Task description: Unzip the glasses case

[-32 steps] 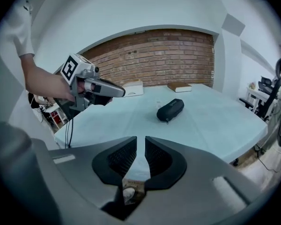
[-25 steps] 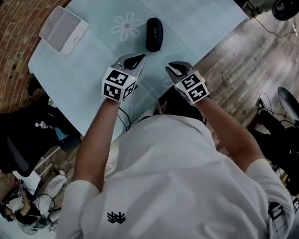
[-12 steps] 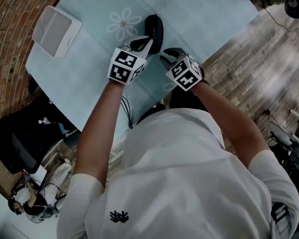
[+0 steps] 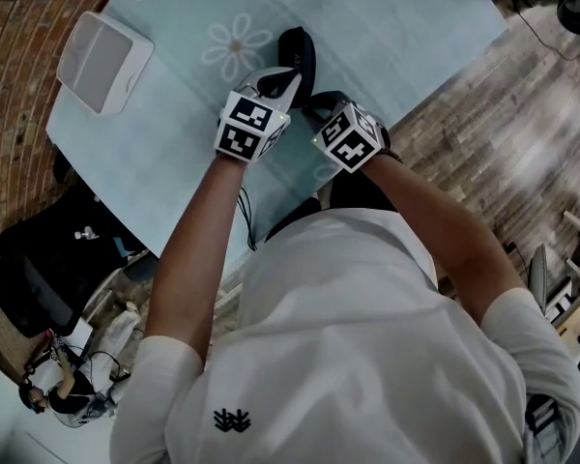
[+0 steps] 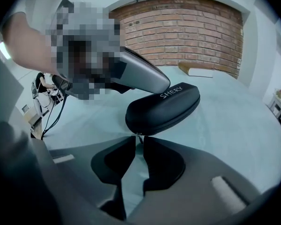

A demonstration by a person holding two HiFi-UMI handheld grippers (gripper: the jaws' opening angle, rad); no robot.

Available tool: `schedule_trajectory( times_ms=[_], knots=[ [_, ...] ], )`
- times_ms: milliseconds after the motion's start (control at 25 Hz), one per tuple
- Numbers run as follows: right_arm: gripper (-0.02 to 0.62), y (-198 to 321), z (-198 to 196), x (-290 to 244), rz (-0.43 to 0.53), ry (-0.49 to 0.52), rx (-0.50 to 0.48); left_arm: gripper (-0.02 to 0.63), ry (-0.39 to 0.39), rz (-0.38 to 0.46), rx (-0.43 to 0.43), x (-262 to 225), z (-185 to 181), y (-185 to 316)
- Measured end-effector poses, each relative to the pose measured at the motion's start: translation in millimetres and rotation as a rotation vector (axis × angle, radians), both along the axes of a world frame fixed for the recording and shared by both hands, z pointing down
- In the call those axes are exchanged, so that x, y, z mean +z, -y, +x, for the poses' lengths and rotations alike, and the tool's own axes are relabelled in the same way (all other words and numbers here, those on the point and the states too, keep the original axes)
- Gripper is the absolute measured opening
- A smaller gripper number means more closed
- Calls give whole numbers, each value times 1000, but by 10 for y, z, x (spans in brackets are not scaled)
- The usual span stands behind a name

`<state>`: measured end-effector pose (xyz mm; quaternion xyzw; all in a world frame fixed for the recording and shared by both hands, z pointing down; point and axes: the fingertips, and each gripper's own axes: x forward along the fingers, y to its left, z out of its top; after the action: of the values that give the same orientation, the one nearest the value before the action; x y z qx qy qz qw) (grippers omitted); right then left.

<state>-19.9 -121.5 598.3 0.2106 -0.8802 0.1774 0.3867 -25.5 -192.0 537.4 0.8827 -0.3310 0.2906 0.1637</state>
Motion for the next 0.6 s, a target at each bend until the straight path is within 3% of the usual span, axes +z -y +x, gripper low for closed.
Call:
schedule_trajectory(
  times_ms=[160,600],
  knots=[
    [11,40,9,-39,14,0,13,57,7,1,11,51,24,-11],
    [3,-28,113,-9,24,14,29,55,-3,41,9,57,90,-11]
  ],
)
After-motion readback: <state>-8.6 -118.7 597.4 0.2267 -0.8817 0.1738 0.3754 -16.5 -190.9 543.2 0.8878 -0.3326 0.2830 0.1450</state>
